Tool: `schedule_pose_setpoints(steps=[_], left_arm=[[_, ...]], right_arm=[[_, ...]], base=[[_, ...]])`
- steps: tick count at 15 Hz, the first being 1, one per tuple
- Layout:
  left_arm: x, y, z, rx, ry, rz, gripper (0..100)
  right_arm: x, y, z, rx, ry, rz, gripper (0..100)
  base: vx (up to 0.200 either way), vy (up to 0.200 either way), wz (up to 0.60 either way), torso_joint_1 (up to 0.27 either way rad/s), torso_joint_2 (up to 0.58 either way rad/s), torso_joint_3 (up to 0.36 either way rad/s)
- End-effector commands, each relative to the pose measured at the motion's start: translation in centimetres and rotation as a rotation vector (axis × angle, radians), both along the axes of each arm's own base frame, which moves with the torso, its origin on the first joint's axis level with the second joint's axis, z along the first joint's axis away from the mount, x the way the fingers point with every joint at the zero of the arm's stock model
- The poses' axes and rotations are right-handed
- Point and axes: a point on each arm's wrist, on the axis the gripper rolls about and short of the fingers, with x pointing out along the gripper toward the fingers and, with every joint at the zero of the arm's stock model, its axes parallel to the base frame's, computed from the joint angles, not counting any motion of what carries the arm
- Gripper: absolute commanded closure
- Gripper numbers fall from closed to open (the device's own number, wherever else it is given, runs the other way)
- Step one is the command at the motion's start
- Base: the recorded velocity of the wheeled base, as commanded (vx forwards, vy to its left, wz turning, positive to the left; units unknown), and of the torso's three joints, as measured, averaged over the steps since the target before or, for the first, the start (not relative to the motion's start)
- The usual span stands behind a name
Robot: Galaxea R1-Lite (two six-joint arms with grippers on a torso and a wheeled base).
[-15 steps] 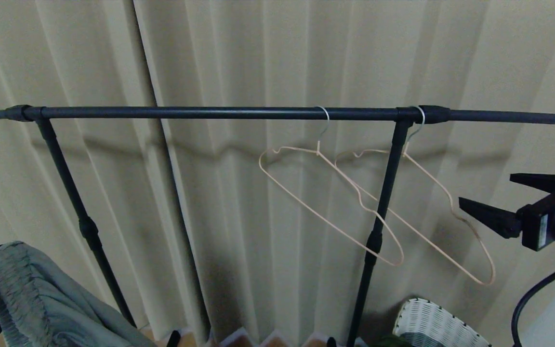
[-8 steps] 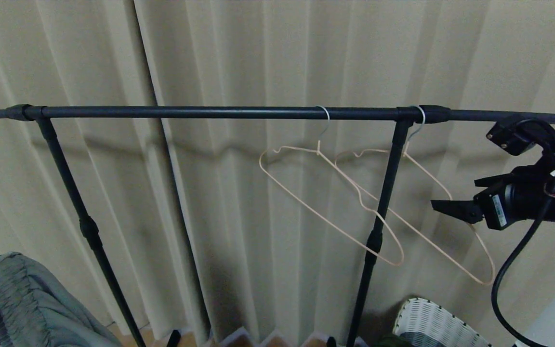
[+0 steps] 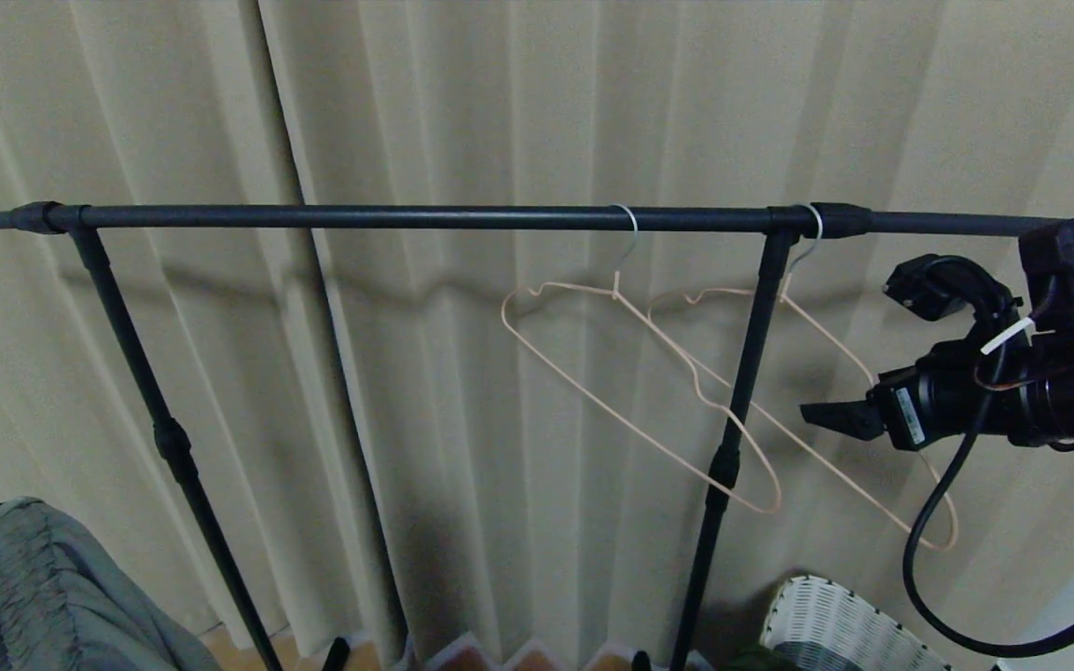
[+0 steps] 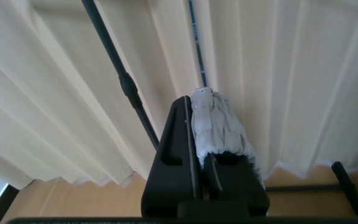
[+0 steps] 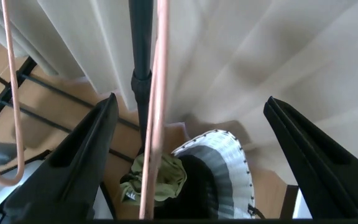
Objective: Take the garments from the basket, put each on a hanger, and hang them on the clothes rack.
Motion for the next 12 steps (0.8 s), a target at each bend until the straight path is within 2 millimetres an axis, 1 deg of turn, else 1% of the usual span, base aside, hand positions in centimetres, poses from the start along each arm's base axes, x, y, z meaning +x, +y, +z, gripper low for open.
schedule_pose_setpoints(steps=[1, 7, 8, 12], left_arm=[[-0.04, 0.0, 0.01, 0.0, -0.002, 0.0, 100], [-0.07, 0.0, 0.02, 0.0, -0.004, -0.002, 100], [-0.1, 0.01, 0.03, 0.002, -0.005, -0.001, 100], [-0.12, 0.01, 0.08, 0.001, -0.008, -0.002, 100]], right_arm=[[0.4, 0.15, -0.34, -0.002, 0.012, 0.004, 0], [0.99, 0.21, -0.1, 0.002, 0.003, 0.003, 0], [1.08, 0.23, -0.23, 0.001, 0.008, 0.003, 100], [1.22, 0.12, -0.03, 0.003, 0.0, -0.001, 100]], base=[[0.0, 0.0, 0.0, 0.0, 0.0, 0.0], [0.0, 0.0, 0.0, 0.0, 0.0, 0.0], [0.0, 0.0, 0.0, 0.0, 0.0, 0.0], [0.0, 0.0, 0.0, 0.0, 0.0, 0.0]])
